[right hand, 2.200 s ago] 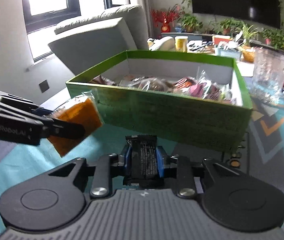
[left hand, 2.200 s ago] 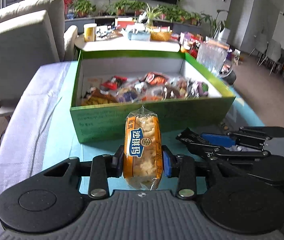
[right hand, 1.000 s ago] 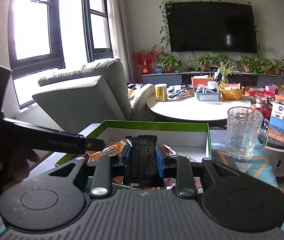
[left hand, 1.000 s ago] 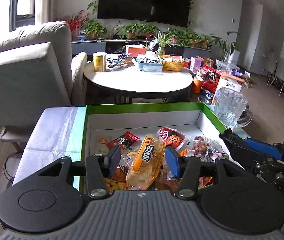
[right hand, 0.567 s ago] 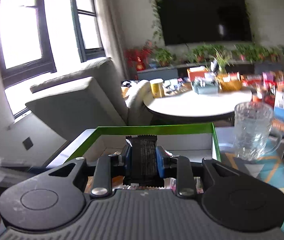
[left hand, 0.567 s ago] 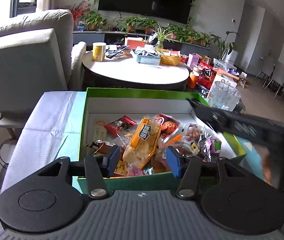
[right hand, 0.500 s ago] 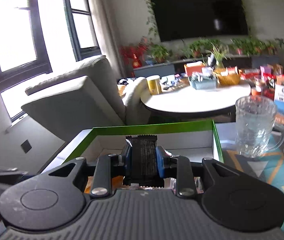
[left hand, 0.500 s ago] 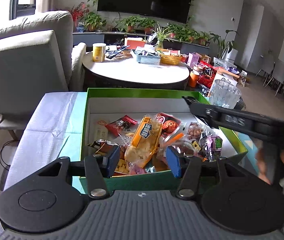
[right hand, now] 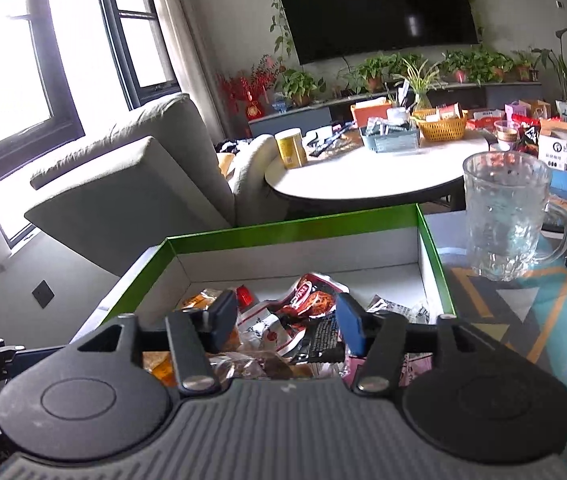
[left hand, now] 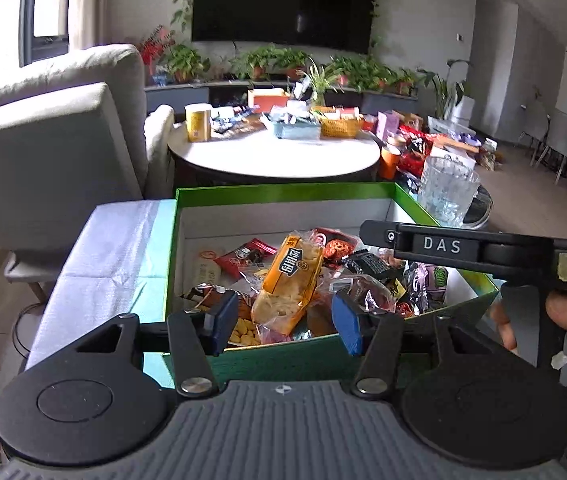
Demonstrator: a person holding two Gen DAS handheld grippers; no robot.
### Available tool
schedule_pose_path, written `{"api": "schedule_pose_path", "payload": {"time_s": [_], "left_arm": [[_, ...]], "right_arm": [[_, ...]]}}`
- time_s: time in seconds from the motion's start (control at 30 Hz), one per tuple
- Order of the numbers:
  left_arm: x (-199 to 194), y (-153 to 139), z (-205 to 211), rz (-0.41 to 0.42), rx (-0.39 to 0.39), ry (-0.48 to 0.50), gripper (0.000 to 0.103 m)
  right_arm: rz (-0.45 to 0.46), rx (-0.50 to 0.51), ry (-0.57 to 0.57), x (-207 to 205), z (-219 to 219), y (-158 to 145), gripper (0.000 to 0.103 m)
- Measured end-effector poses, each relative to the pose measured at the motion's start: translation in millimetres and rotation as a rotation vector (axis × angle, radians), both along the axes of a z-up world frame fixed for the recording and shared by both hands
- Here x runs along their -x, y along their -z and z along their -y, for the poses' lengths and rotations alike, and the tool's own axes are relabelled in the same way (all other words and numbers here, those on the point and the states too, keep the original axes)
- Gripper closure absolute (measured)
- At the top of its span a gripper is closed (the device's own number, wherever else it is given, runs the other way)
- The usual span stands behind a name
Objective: Organize snacks
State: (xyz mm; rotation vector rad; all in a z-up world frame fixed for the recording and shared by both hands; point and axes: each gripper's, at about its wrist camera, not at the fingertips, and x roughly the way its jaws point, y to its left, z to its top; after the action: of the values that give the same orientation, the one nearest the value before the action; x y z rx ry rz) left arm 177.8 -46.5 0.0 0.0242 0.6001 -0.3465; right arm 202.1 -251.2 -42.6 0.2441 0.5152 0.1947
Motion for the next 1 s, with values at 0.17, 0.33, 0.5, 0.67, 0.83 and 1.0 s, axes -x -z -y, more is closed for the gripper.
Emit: {"api": "schedule_pose_path", "payload": {"time_s": [0.17,0.33,0.5,0.67,0.83,1.0], "left_arm": [[22.0,-2.3,-4.5,0.048,0.005,-0.045,0.046],[35.8,-7.0,-6.0,0.1,-0.006,-0.09,0.04],[45.3,-9.4,-1.5,0.136,-0.05,-0.098,0.039],[53.2,-8.9,-3.9,0.144,-0.03,-0.141,0.039],[59.5,-7.5,-5.7,0.136,-0.041,-0.155,0.039],[64.9,-5.9,-6.7,0.136,-0.063,-0.161,0.038]], "right_arm": [[0.029,-0.007,0.001,17.9,-2.7,-5.9,0.048],[0.042,-0.063,0.02,50.7,-2.7,-3.5,0.048],[0.035,-0.023,0.03,75.6,-7.4,-0.5,0.048],[0.054,0.048,0.045,86.9,-11.2,-6.2,0.048],[0.065,0.038,0.042,96.0,-9.3,-6.1,0.048],[0.075,0.059,0.028,102.6,-12.7,-5.5,0.048]]}}
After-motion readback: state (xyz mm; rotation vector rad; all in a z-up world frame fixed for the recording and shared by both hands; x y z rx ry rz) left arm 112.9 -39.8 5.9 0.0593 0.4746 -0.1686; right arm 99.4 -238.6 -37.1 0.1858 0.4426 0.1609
